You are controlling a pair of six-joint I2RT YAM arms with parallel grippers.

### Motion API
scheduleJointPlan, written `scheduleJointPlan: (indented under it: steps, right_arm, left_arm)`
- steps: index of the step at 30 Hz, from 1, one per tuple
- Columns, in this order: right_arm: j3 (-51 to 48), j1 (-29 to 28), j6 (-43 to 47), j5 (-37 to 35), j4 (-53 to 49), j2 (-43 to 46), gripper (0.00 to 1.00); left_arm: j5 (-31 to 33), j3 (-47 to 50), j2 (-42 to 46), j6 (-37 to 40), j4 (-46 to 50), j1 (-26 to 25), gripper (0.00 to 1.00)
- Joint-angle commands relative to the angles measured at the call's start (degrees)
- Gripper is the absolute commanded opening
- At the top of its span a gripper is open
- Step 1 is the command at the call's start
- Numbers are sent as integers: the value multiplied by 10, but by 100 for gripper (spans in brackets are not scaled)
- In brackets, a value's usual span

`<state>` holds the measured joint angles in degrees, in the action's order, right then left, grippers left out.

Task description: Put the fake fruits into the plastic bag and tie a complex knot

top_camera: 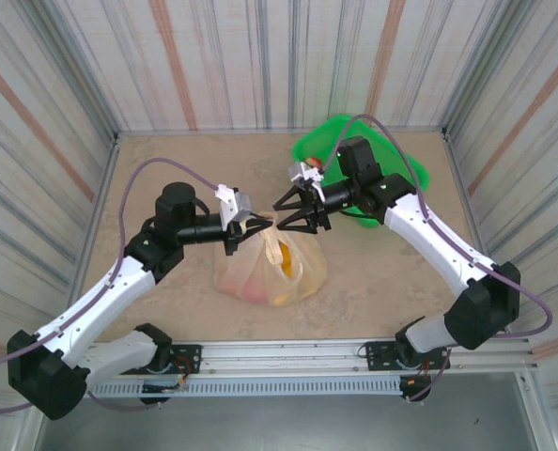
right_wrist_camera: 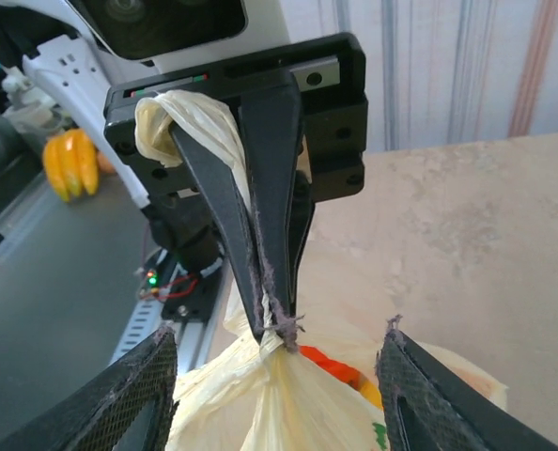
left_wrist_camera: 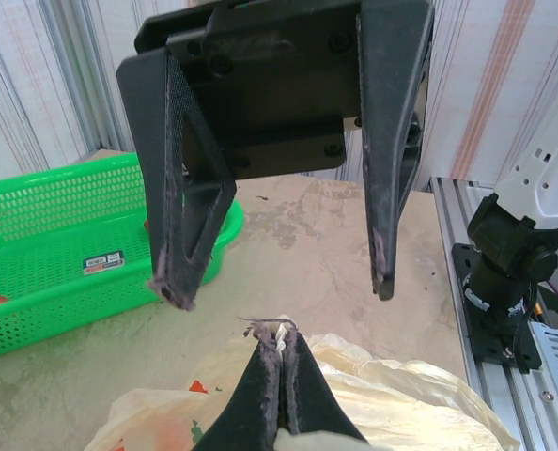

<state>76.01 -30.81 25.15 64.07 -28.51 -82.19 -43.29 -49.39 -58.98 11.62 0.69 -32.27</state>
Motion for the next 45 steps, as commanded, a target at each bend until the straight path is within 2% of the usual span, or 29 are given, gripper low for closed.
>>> scheduleJointPlan:
  steps: [1,5,12,22,27,29,33,36,37,38,41,45]
  right_arm:
    - [13,-9,6,24,-40,-14,58]
    - [31,-27,15,20,-85,-48,57]
    - [61,-38,21,35,-139,-79,44]
    - [39,-42,4,5,-137,-70,44]
    - [63,-57,9,12,-160,-94,42]
    - [73,-61,13,21,-172,-103,33]
    - [83,-64,26,19,-183,-109,3]
    - [76,-61,21,20,-166,-97,0]
    - [76,-61,21,20,-165,-94,0]
    - [75,-59,21,17,-165,-91,0]
    - [64,-55,24,8,-158,-77,0]
    - [45,-45,25,3,-135,-54,0]
  left_arm:
    - [-1,2,13,16,-12,-2,0]
    - [-1,7,14,14,-15,-2,0]
    - [4,14,20,17,-15,-2,0]
    - [13,18,27,23,-15,-2,0]
    - [9,17,24,22,-15,-2,0]
    - [8,15,24,22,-13,-2,0]
    - [9,15,24,21,-7,-2,0]
    - [10,14,24,17,-3,-2,0]
    - [13,12,25,14,1,-2,3]
    - [17,8,25,9,8,-2,11]
    - [29,0,36,-20,22,3,48]
    - [29,11,73,-69,27,23,69]
